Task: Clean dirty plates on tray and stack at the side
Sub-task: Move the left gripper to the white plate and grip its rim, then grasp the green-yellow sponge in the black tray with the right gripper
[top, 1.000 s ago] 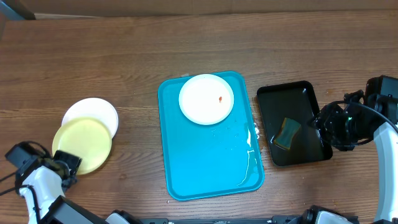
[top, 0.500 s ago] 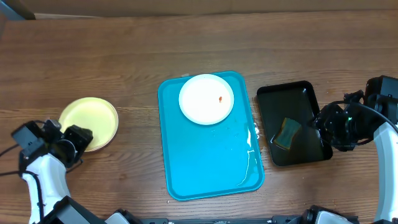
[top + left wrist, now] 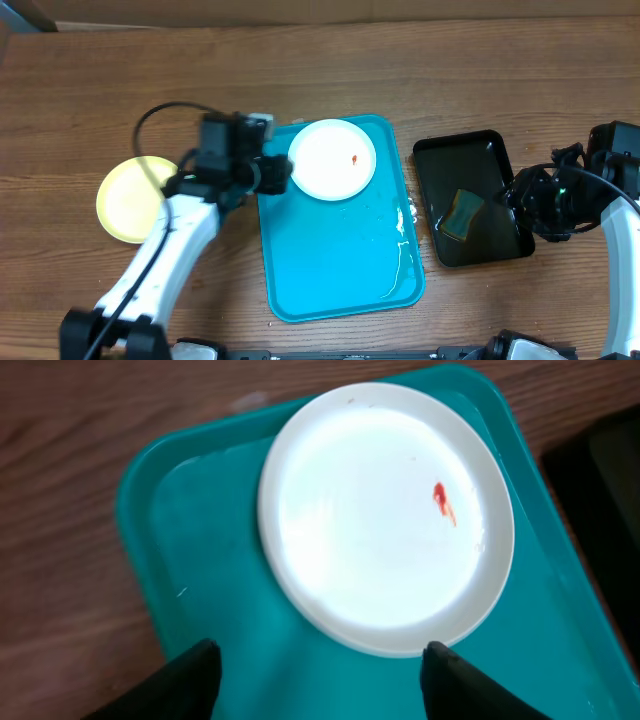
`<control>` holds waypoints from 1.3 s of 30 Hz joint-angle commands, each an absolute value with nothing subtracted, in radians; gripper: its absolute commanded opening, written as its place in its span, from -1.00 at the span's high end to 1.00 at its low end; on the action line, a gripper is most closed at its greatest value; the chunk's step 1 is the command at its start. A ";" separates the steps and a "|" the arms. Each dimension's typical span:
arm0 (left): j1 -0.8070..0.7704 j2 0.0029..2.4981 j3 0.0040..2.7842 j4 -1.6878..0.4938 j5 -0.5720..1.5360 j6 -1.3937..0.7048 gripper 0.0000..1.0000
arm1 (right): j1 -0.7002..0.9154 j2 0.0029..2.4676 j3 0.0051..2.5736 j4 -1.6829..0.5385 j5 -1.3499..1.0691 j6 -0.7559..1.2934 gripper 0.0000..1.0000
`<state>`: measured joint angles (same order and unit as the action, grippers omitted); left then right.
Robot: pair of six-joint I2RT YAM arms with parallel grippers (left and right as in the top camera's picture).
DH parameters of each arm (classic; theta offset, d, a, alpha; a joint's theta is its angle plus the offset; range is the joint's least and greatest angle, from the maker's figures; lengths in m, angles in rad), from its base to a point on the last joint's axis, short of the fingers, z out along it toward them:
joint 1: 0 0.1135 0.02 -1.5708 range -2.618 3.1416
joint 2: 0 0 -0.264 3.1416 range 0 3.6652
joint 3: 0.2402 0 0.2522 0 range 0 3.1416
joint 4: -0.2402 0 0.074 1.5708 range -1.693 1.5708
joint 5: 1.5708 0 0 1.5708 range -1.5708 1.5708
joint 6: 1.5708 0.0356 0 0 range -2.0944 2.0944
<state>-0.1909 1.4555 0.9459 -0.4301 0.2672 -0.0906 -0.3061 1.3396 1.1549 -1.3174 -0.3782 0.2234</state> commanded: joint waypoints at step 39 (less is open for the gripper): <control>-0.355 1.659 0.984 -0.885 0.319 -0.203 0.30 | -0.049 1.354 1.064 -1.090 -0.125 0.401 -0.10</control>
